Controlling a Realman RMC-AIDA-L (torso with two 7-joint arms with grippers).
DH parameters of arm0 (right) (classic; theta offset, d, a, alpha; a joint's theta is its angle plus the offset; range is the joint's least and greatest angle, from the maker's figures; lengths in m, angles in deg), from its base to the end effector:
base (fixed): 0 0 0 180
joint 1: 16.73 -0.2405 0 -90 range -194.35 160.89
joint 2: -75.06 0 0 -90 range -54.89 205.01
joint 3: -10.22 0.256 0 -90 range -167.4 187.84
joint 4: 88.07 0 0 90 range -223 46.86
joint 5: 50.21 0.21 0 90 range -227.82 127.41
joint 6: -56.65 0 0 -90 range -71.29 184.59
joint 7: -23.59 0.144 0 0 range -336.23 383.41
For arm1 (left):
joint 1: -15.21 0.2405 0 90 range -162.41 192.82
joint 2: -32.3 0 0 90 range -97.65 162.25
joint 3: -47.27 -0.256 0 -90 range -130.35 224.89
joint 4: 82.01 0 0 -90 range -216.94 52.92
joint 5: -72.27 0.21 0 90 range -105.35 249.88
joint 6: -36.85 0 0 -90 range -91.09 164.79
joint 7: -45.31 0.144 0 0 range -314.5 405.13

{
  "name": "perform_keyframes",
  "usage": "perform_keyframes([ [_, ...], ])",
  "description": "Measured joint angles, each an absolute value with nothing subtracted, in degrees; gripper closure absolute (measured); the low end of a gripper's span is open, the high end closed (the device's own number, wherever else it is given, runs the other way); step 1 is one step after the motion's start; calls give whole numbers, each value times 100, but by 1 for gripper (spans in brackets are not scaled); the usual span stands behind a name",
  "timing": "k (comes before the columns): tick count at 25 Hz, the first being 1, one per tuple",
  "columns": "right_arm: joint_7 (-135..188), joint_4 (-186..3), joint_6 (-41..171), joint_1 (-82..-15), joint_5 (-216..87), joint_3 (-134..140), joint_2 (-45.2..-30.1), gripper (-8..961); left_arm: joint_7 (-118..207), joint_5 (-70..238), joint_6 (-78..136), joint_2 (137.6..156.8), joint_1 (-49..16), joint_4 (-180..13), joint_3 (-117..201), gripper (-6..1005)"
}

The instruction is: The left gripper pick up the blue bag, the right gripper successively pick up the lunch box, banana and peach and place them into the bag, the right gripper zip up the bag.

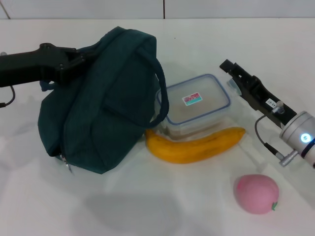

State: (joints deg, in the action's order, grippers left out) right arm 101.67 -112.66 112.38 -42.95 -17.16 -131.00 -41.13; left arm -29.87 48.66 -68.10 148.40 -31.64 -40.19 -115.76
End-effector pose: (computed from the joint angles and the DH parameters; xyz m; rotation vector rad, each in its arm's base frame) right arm 0.2555 0.3301 -0.0827 -1.6955 1.7004 1.3853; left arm -0.2647 0.3517 0.0658 -2.5824 -0.6835 -0.7655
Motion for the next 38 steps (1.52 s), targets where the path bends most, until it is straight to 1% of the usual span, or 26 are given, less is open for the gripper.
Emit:
perform_keyframes([
  [4,9767,-11326,11220,-4323,-683,-13702,-4113,156,-2983,4869,-6809,14834,-3166,-4017,-11577,963],
  [9,9548,-11337,11195,-4299,-169,-14041,-4113,156,-2983,4869,-6809,14839,-3199,-4017,-11576,963],
  [23,9527,-11389,11062,-4343,-100,-14236,-4112,157,-2895,4864,-6824,14861,-3295,-4053,-11577,963],
  [32,9589,-11481,11080,-4575,-100,-14281,-4113,158,-2895,4848,-6827,14876,-3296,-4053,-11577,963],
  [38,9592,-11480,11157,-4555,-98,-14244,-4113,158,-2870,4851,-6827,14876,-3280,-4053,-11577,963],
])
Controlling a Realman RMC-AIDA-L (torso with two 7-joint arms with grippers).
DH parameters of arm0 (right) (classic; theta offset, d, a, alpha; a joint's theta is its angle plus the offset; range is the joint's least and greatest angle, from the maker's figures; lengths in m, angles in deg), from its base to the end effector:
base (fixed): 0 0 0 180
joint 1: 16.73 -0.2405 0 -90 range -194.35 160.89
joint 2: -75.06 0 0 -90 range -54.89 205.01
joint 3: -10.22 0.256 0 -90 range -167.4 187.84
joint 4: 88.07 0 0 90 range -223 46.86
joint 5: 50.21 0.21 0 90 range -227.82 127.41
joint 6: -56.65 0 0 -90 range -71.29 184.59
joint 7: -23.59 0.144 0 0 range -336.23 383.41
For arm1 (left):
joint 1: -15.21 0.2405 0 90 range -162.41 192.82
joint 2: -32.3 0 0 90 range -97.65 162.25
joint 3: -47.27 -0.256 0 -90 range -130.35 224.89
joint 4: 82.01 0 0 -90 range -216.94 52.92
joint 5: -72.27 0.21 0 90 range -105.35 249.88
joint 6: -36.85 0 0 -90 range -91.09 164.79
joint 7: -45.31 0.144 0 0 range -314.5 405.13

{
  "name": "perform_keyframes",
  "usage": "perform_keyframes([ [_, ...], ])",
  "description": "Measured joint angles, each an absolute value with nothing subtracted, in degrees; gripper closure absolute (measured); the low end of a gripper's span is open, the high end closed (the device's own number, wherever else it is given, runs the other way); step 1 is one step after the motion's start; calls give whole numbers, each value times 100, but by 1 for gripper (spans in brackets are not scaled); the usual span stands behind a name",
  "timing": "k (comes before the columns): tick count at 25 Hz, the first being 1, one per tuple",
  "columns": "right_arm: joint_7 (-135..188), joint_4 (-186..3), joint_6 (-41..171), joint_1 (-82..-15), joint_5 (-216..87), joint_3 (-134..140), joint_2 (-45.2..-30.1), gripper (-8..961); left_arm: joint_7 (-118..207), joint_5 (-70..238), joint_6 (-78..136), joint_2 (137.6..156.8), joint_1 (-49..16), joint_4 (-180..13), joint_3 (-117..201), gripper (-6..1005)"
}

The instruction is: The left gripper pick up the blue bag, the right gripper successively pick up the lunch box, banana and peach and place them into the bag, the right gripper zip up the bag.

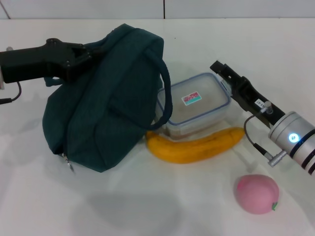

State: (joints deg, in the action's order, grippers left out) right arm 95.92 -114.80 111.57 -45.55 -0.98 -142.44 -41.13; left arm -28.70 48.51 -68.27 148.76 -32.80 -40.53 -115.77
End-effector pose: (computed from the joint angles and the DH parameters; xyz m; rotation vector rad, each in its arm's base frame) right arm 0.2440 0.3298 -0.0956 -1.6776 1.7154 1.3785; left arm -0.2557 0.3559 0.0621 -2.6026 -0.6336 -0.7812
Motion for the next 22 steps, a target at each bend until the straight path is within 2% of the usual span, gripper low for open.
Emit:
perform_keyframes([
  [22,9557,-11427,11072,-4682,-28,-14263,-4113,160,-2763,4869,-6897,14884,-3242,-4050,-11577,962],
])
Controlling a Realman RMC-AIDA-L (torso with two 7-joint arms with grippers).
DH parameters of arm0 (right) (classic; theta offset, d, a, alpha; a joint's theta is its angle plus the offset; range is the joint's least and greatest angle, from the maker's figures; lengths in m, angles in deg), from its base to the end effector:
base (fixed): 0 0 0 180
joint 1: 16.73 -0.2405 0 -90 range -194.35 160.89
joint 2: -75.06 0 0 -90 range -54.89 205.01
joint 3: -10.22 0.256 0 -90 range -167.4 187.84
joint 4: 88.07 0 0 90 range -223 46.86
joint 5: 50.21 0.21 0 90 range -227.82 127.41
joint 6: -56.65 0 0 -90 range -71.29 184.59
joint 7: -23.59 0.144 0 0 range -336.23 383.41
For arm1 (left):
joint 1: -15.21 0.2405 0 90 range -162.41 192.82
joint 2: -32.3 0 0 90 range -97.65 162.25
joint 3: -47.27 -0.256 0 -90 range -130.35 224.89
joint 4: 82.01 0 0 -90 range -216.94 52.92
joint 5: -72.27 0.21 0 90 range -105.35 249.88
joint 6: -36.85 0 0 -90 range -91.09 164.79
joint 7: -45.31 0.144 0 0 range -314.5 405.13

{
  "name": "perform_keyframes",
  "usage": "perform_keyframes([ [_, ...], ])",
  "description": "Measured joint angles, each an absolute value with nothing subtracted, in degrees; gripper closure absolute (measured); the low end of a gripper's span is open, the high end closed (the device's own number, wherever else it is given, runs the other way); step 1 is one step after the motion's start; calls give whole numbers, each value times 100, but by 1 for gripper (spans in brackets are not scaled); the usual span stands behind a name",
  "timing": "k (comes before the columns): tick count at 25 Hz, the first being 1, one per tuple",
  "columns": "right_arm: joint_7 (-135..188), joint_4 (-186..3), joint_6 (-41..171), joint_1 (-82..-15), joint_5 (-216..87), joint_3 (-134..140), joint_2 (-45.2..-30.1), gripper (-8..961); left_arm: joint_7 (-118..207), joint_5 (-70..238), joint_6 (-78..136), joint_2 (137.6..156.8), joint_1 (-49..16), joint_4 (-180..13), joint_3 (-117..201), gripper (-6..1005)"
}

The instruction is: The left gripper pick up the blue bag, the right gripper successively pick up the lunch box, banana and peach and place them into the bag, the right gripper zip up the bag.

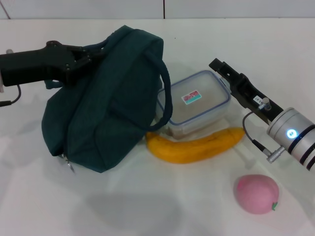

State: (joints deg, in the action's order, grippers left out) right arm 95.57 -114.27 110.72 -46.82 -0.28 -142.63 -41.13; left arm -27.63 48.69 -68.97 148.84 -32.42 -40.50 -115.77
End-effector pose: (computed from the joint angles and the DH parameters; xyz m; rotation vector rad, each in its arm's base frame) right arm 0.2417 0.3359 -0.0955 -1.6883 1.7035 1.3621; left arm -0.2570 0.3526 0.0613 -2.6128 -0.6154 -0.7815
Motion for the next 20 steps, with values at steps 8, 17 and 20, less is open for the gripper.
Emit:
perform_keyframes([
  [8,9498,-11404,11153,-4646,-69,-14263,-4113,345,-2763,4880,-6897,14885,-3234,-4046,-11577,962],
  [17,9447,-11394,11337,-4579,-116,-14290,-4113,633,-2763,4907,-6889,14885,-3216,-4053,-11577,962],
  [20,9458,-11386,11341,-4567,-177,-14298,-4113,756,-2759,4919,-6888,14887,-3216,-4053,-11577,962],
])
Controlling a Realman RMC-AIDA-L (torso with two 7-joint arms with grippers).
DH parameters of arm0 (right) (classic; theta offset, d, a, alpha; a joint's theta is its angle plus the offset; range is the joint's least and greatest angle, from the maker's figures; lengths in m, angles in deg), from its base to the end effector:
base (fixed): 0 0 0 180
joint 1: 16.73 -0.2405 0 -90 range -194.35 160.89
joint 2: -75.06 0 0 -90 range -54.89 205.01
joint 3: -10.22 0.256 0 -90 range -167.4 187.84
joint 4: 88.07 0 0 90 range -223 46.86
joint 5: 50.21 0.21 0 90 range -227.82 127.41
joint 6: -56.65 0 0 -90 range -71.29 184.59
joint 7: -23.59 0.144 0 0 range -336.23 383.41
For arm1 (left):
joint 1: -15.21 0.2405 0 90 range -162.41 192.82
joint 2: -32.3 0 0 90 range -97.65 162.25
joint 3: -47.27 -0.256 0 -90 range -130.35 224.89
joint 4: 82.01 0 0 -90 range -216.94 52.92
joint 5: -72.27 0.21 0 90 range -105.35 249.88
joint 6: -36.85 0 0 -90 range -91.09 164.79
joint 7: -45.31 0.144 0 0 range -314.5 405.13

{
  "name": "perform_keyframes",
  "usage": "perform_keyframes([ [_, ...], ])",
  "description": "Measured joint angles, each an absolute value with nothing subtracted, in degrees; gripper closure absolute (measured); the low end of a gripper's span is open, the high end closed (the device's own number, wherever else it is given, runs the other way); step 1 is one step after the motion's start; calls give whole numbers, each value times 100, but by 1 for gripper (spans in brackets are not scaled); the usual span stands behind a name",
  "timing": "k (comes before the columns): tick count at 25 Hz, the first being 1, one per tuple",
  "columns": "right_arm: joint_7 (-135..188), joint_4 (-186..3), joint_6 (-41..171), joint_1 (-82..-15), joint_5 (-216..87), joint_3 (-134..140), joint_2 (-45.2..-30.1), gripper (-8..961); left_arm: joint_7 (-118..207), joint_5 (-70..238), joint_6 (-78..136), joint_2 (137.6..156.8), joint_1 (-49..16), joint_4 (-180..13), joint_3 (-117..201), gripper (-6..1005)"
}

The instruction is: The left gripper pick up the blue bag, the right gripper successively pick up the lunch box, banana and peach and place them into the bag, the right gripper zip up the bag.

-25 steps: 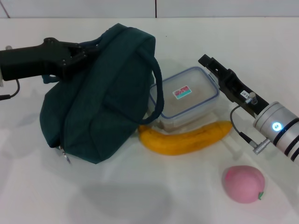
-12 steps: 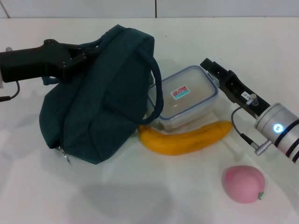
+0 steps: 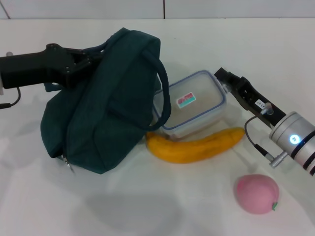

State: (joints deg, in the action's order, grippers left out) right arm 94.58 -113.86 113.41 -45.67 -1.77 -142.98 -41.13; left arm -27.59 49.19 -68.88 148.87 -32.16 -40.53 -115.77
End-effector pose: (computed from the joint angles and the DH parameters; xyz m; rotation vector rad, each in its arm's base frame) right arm 0.2435 0.3284 -0.0938 -1.7249 1.6617 1.3786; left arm -0.2593 0.3508 0.0602 -2.6163 -0.6260 -0.7714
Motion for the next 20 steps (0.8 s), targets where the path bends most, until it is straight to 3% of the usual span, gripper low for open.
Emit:
perform_keyframes([
  [1,9468,-11380,11344,-4565,-203,-14301,-4113,797,-2757,4923,-6888,14890,-3216,-4053,-11577,962],
  [12,9700,-10900,11777,-4594,-663,-14285,-4113,861,-2757,4929,-6897,14903,-3217,-4056,-11577,963],
  [20,9674,-10317,12299,-4775,-1262,-14222,-4097,859,-2885,4683,-7110,14871,-3131,-4062,-11577,962],
])
